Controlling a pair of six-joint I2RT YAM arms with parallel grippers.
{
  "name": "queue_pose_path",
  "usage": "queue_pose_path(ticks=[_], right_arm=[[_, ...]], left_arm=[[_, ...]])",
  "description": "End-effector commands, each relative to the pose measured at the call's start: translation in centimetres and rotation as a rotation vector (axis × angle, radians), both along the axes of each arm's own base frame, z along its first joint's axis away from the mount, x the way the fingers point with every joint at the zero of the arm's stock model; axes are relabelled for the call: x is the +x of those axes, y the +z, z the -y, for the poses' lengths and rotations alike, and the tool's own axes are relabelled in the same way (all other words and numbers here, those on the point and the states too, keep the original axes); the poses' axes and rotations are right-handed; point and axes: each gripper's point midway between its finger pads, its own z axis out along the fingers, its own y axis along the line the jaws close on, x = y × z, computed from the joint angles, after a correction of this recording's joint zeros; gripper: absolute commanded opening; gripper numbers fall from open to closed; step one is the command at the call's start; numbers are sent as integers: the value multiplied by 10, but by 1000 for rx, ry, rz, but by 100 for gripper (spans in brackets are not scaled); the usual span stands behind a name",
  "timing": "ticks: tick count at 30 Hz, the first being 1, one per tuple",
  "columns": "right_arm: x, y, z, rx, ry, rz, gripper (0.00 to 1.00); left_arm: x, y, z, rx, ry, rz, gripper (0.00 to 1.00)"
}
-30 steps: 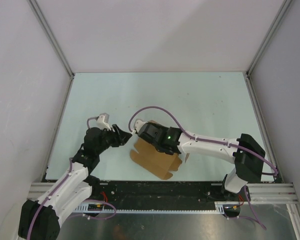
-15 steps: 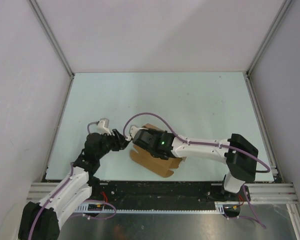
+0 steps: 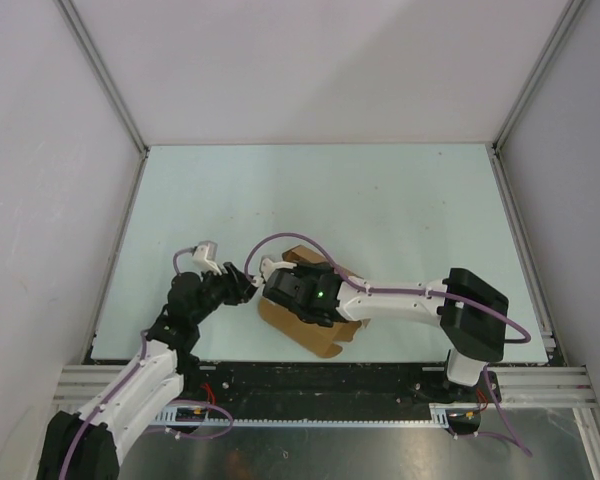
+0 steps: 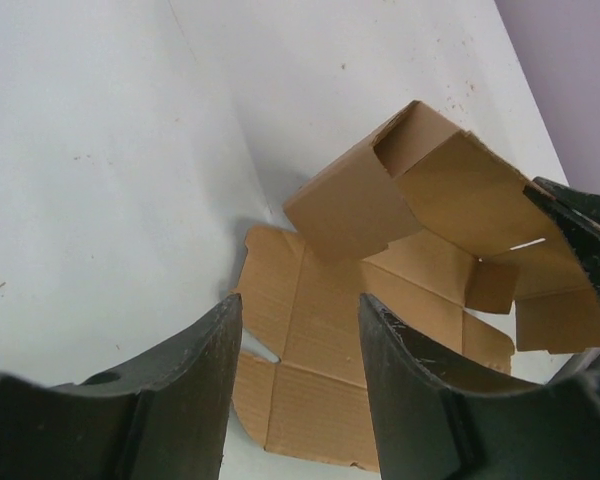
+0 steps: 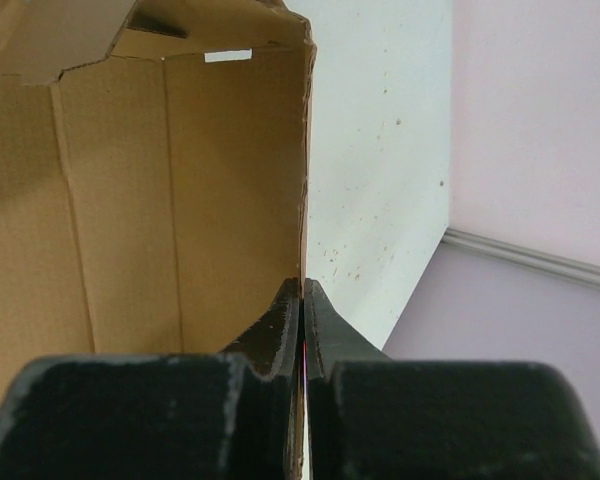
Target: Fold the paper box
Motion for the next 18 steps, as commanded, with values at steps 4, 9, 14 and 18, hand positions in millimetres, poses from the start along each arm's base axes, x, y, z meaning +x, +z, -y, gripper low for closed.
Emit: queue_pose_path(ticks=[4, 9, 14, 18], right_arm=[[6, 12, 8, 20, -13, 72, 0], [7, 8, 13, 16, -19, 90, 0], [7, 9, 14, 41, -36, 114, 0], [4, 7, 16, 39, -45, 130, 0]], left_arm=[[13, 17, 6, 8, -24, 90, 55], [17, 21, 7, 6, -26, 135, 55], [18, 22, 13, -4, -58, 159, 55], [21, 27, 20, -16, -79, 196, 54]])
